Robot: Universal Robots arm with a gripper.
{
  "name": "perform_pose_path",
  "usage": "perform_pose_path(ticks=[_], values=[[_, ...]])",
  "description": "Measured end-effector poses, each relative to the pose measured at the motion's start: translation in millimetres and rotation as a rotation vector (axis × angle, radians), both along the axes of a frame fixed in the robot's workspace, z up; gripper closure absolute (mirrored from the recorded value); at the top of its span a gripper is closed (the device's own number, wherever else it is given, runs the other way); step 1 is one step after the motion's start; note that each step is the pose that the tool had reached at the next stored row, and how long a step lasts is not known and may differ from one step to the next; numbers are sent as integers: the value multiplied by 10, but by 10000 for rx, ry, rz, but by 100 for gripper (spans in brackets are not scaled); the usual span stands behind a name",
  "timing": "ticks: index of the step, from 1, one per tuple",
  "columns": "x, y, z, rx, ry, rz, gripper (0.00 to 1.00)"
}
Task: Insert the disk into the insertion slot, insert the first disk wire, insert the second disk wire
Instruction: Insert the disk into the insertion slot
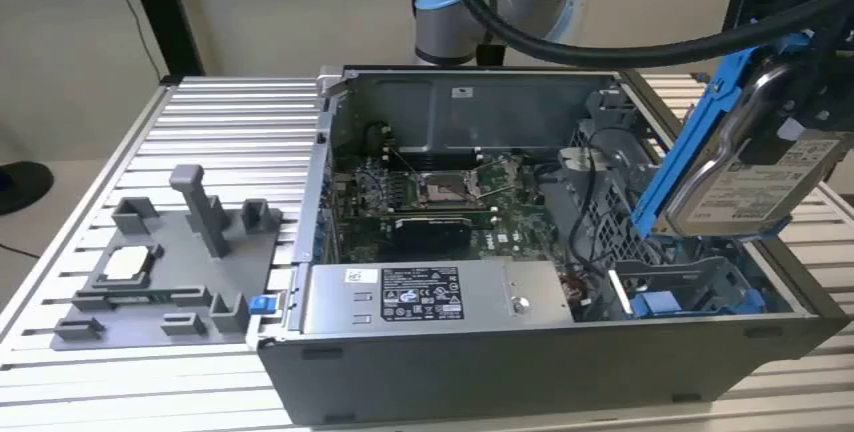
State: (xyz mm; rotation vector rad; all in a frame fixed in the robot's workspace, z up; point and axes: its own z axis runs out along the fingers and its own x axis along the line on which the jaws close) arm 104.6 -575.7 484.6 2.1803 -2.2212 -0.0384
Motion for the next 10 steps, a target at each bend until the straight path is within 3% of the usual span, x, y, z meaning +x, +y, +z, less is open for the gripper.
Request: perform_pose_path(ticks=[6,10], values=[[54,-111,-97,0,13,-2,100],[78,-134,-168,1,13,-2,100]])
